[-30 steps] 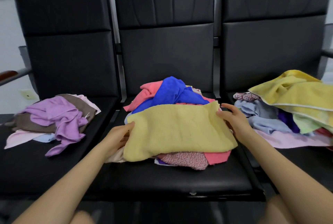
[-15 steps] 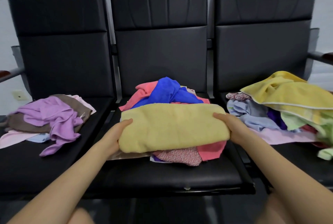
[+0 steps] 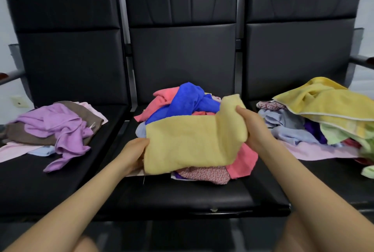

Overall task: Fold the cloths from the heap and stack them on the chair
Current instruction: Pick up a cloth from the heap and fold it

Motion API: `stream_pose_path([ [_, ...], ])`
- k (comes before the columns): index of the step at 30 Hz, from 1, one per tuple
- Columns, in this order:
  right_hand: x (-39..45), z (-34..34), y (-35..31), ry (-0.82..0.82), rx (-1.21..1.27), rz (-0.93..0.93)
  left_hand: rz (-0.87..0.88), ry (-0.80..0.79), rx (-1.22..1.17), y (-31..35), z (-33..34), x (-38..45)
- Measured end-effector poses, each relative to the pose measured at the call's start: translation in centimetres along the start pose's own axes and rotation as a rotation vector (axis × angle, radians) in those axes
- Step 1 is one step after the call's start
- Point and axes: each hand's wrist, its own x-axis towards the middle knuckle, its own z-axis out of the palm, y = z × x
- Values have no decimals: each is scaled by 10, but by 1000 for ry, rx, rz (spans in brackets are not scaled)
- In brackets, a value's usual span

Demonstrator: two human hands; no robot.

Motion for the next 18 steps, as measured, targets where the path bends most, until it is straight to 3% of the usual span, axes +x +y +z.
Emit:
stream_pose_path([
  [3, -12, 39, 10, -30, -213, -84, 95, 88, -113, 3, -2, -3],
  [6, -31, 71, 27, -353, -252, -8, 241, 169, -21, 6, -1, -5],
  [8, -34, 81, 38, -470, -263, 80, 214, 94, -35, 8, 8, -10],
  [10, -29, 82, 45, -421, -370, 35, 144, 3, 14, 7, 18, -12],
  [15, -14, 54, 44, -132, -870, -409, 25, -90, 97, 12, 38, -10],
  [18, -8, 34, 42, -43, -932, -413, 7, -98, 57, 21, 49, -10],
])
